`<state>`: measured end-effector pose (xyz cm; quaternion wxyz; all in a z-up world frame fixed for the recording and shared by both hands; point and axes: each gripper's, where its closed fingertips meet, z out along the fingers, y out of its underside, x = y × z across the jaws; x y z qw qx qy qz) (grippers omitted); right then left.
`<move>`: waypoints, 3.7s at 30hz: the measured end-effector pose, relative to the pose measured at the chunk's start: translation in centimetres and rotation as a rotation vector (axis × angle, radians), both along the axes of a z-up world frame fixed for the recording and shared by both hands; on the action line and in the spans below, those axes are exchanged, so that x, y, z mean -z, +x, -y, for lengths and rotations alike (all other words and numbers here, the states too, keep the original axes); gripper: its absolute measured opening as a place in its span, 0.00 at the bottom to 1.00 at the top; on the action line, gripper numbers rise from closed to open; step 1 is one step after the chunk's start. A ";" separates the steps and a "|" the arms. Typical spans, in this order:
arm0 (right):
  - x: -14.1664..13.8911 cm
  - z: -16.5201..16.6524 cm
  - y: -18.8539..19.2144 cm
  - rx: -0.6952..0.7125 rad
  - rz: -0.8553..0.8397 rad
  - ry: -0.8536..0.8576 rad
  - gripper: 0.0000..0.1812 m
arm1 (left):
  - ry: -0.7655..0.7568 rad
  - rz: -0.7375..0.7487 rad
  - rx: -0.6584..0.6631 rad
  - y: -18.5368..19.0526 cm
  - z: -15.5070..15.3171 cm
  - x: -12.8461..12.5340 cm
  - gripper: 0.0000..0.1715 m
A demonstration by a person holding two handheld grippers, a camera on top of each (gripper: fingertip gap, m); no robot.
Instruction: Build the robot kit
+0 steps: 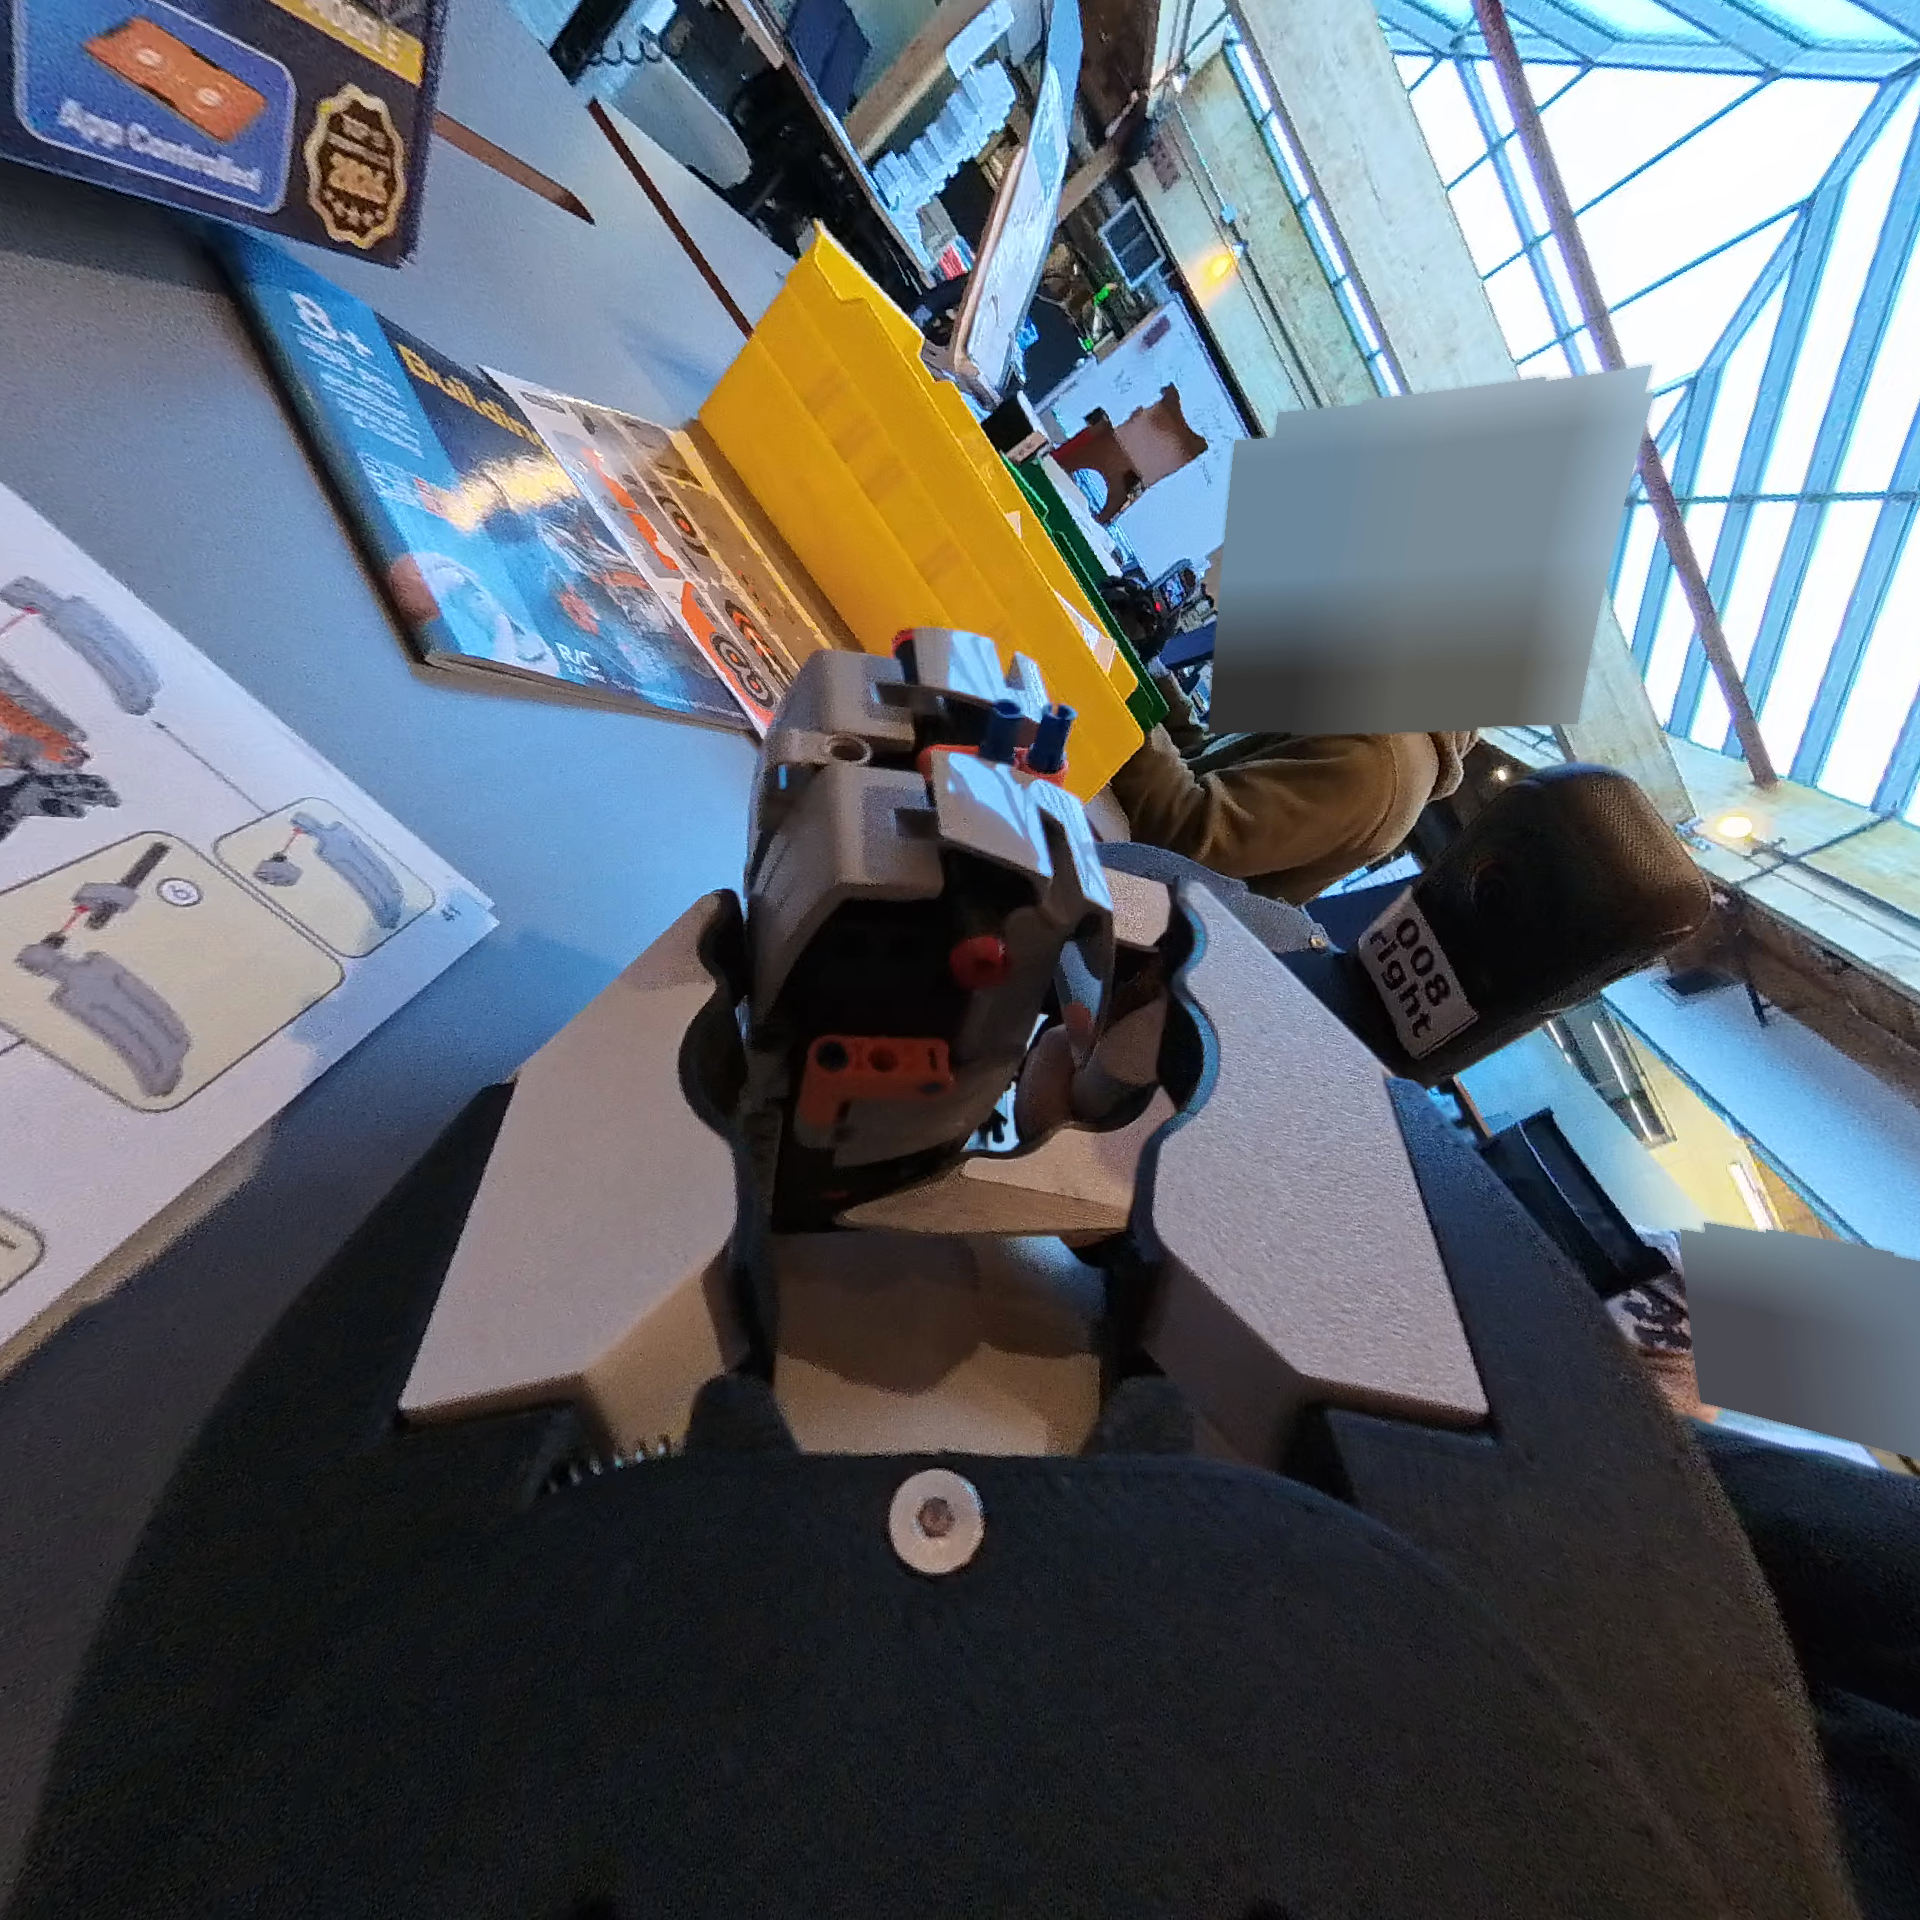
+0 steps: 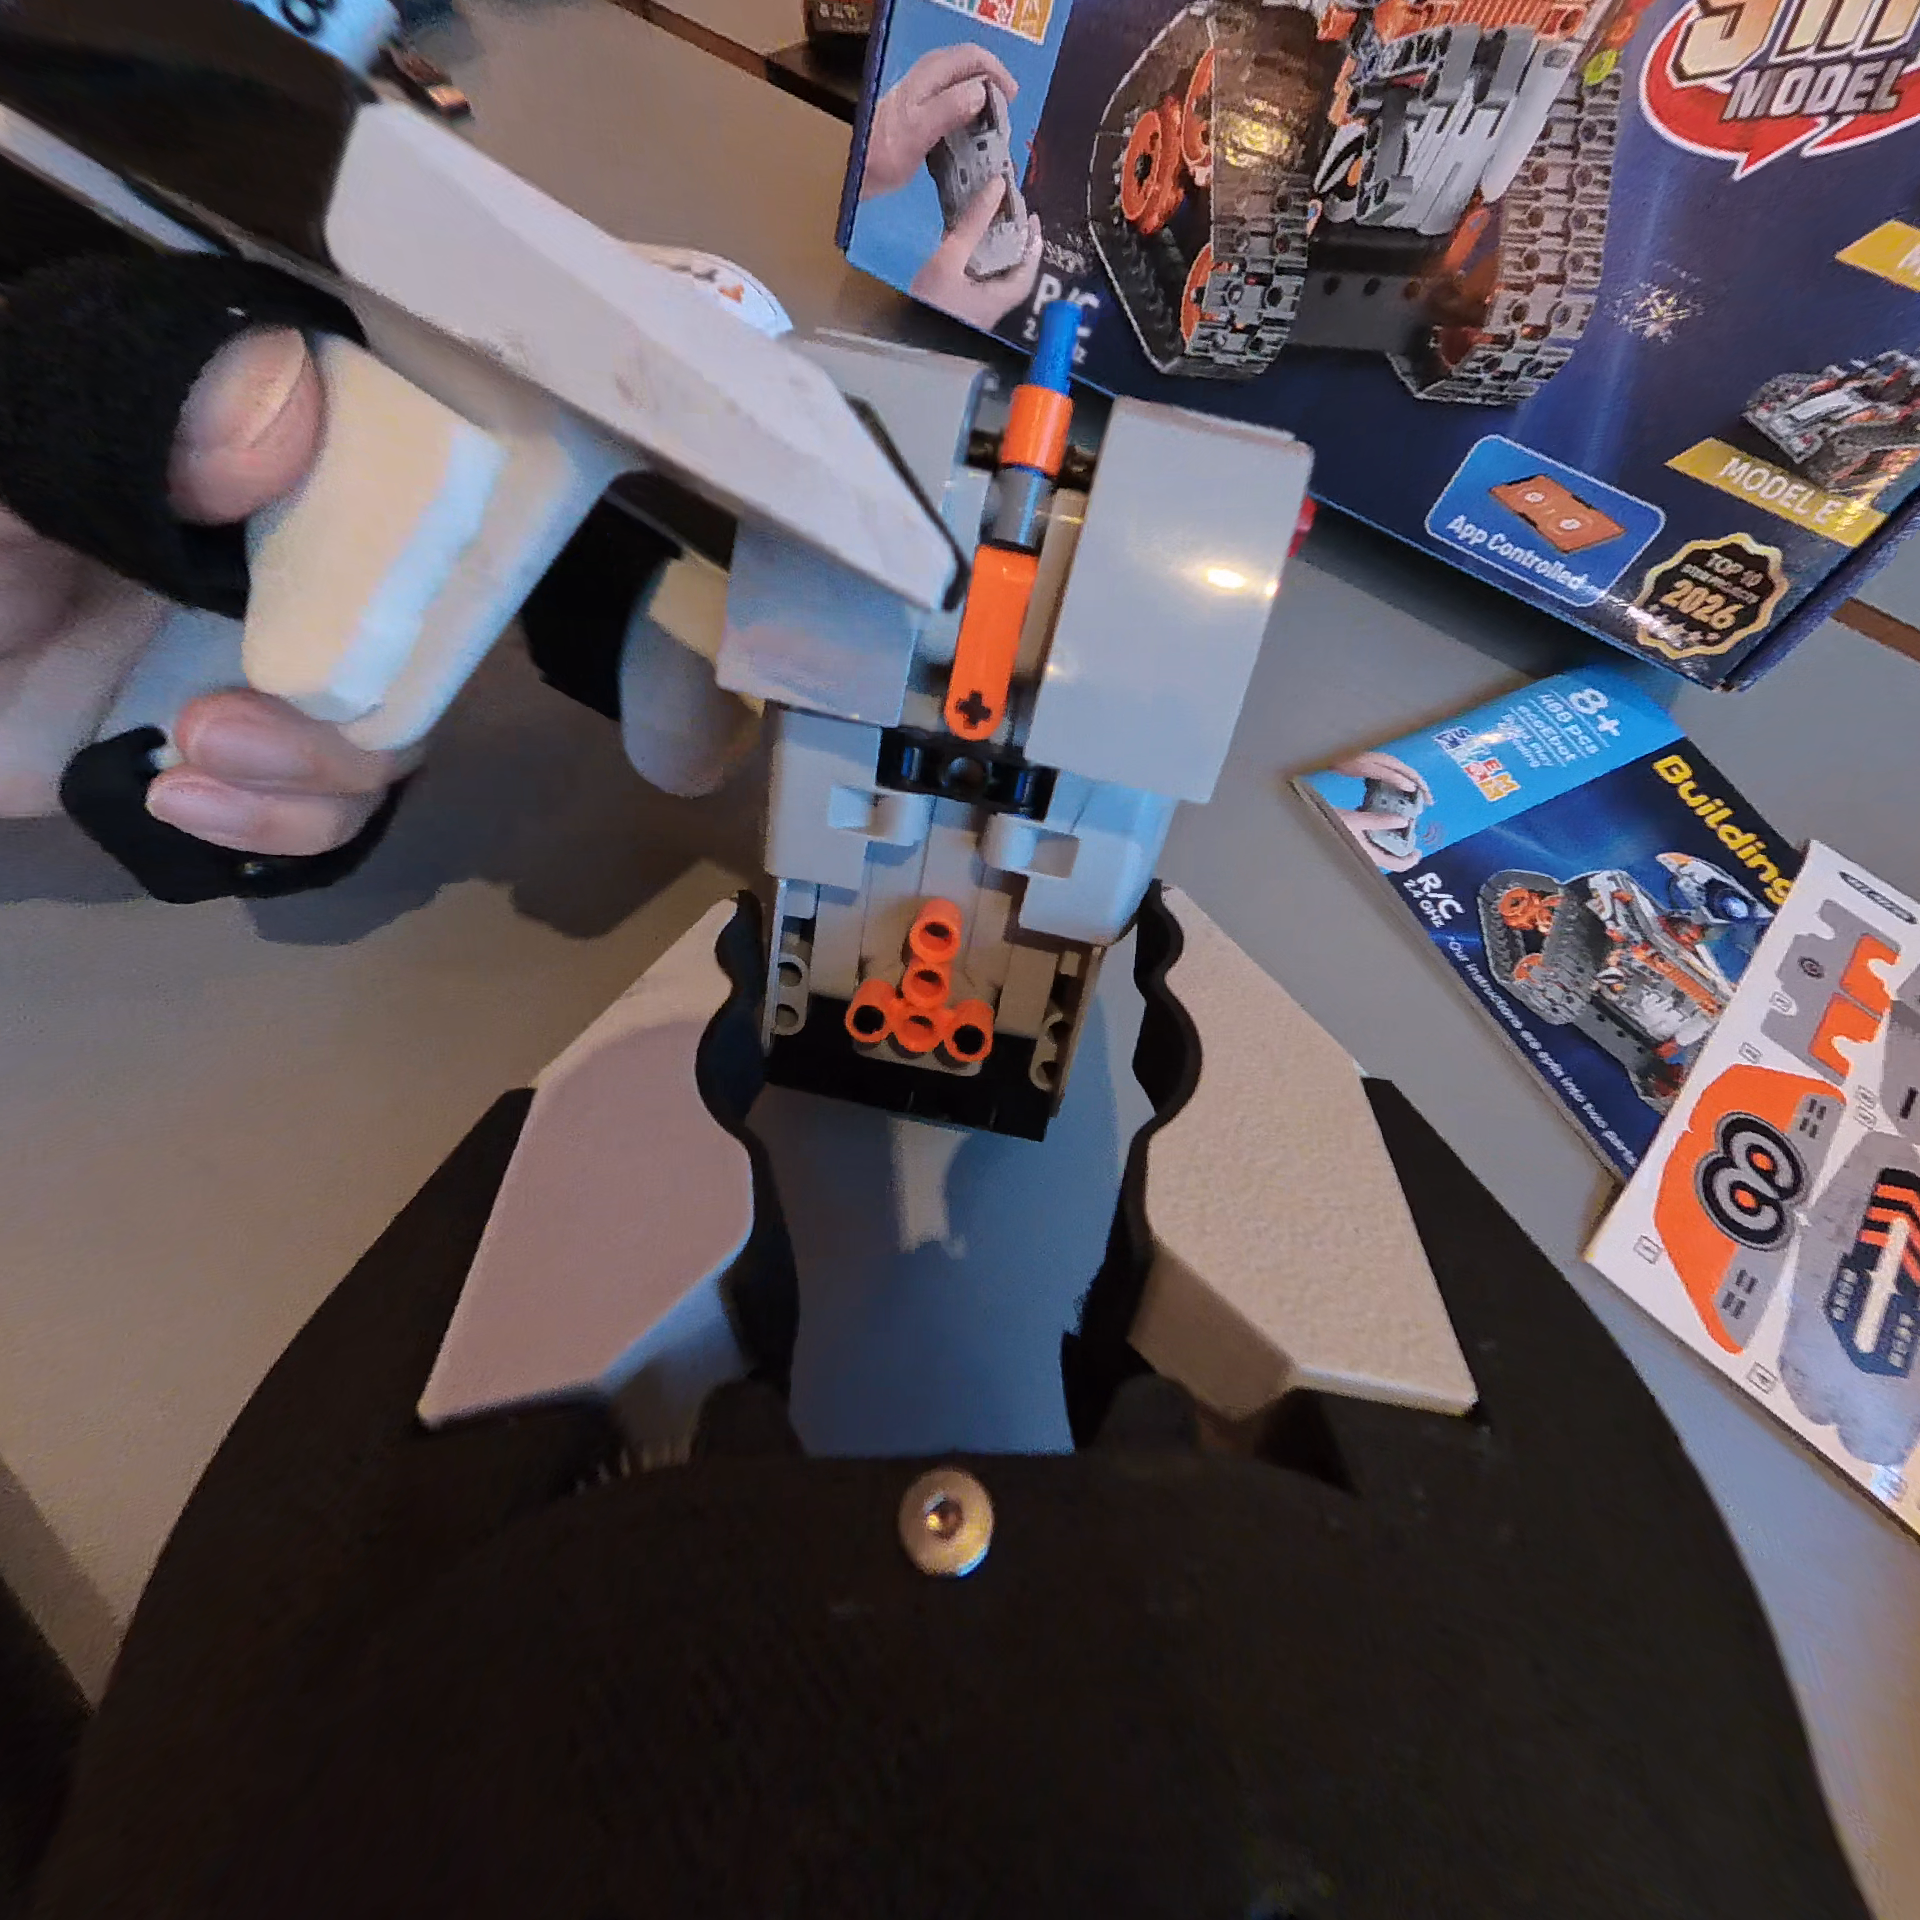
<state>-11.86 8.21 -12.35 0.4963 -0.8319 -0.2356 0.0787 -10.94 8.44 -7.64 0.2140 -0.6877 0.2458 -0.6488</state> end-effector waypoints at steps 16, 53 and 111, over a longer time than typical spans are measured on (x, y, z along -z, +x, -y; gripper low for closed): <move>-0.6 1.1 -1.4 -0.091 -0.014 0.018 0.46 | 0.015 -0.037 0.037 0.8 0.0 1.7 0.43; 3.9 11.0 7.5 -0.897 0.078 -0.212 0.13 | 0.039 -0.037 -0.011 0.7 0.4 1.6 0.44; 0.7 6.2 0.3 0.123 0.117 -0.069 0.12 | 0.120 -0.063 -0.024 0.2 -0.5 1.4 0.43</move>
